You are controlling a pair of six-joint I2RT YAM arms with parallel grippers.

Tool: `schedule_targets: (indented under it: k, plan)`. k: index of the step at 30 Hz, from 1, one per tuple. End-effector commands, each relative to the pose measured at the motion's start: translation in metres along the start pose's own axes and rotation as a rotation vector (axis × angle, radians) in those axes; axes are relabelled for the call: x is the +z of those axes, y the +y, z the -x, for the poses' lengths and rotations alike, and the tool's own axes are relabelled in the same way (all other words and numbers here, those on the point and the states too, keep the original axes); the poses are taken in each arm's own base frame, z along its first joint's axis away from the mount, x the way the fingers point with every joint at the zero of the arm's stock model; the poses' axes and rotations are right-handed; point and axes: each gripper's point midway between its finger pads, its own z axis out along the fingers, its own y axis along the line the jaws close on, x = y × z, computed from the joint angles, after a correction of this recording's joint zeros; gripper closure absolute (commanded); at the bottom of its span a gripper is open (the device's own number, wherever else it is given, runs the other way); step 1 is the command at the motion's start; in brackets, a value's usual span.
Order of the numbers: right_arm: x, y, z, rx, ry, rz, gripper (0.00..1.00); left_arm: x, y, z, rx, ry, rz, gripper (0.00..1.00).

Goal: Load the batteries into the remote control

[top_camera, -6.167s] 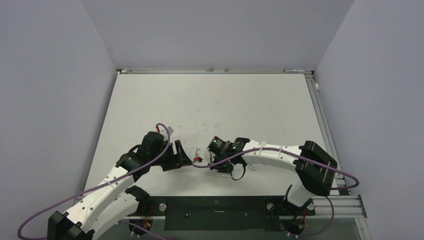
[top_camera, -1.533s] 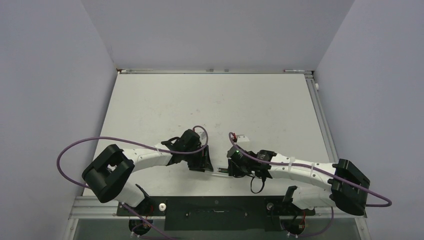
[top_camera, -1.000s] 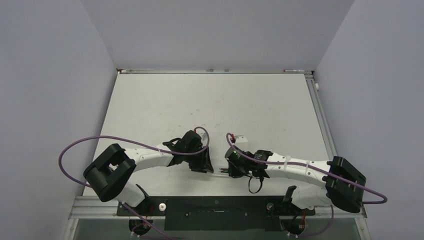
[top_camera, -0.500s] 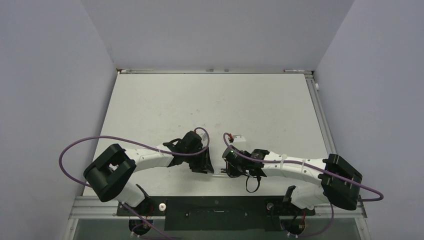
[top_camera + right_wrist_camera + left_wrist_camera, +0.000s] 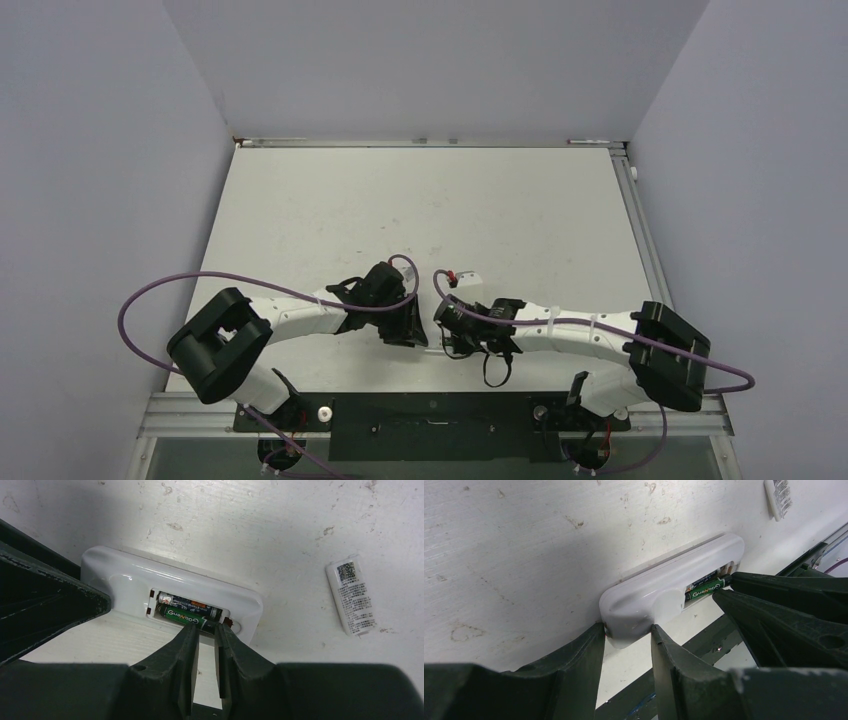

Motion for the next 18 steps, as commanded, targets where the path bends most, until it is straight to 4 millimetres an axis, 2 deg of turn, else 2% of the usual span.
schedule_targets:
  k: [1, 7, 18]
  plan:
    - [0.0, -0.003, -0.001, -0.055, -0.001, -0.064, 0.81, -0.002, -0.008, 0.001, 0.014, -0.017, -0.035, 0.65]
    - [0.002, 0.001, -0.005, -0.103, 0.008, -0.1, 0.81, -0.002, -0.009, 0.001, 0.014, -0.017, -0.038, 0.65]
    - [0.009, 0.025, -0.011, -0.084, 0.03, 0.0, 0.81, -0.001, -0.008, 0.0, 0.018, -0.01, -0.041, 0.65]
